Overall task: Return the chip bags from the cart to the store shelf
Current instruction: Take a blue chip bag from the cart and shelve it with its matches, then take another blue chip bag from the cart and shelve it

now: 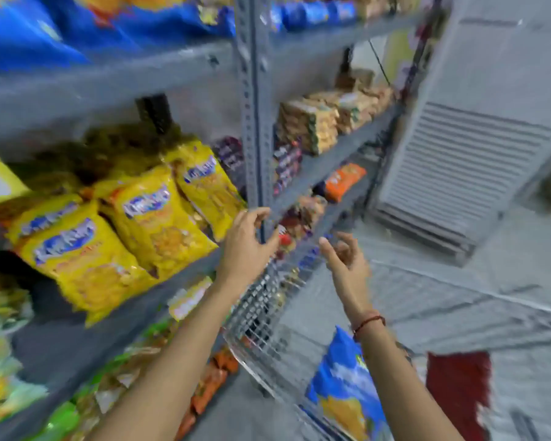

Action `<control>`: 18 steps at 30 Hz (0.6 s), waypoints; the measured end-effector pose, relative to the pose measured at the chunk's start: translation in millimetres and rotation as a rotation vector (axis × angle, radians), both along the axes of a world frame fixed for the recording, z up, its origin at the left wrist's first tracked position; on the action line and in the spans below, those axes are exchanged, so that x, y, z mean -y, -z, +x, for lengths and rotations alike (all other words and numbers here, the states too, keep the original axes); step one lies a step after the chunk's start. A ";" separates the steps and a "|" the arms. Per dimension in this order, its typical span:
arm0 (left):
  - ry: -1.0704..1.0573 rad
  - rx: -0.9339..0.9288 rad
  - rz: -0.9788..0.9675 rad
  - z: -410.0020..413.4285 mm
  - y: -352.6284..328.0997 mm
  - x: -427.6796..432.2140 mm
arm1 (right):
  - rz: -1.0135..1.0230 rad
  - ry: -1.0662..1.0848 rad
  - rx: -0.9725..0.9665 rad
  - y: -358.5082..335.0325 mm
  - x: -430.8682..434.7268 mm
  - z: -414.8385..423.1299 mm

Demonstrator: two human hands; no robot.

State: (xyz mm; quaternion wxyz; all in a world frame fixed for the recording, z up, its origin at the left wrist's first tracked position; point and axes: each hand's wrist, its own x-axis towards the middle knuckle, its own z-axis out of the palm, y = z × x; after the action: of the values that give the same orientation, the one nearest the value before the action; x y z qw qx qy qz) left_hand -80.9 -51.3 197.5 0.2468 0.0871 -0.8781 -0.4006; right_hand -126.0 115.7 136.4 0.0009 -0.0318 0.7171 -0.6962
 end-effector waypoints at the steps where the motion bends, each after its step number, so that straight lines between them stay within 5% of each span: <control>1: 0.024 0.077 0.025 -6.9 23.1 -9.8 | 0.036 0.036 0.069 24.1 -16.7 1.7; 6: 0.190 0.448 0.144 -28.5 139.9 -63.9 | 0.262 0.146 0.409 137.8 -94.1 22.0; 11: 0.429 0.804 0.019 -39.1 245.0 -115.1 | 0.457 0.141 0.736 228.3 -145.1 48.0; 18: 0.482 1.170 0.124 -51.9 350.3 -150.9 | 0.320 0.287 1.032 326.1 -169.3 62.4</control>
State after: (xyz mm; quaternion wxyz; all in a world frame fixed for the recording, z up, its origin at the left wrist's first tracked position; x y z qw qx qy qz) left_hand -132.7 99.6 -152.7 -0.3765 0.1054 -0.8377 -0.3813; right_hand -63.6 285.0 -189.7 0.2619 0.4117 0.7174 -0.4972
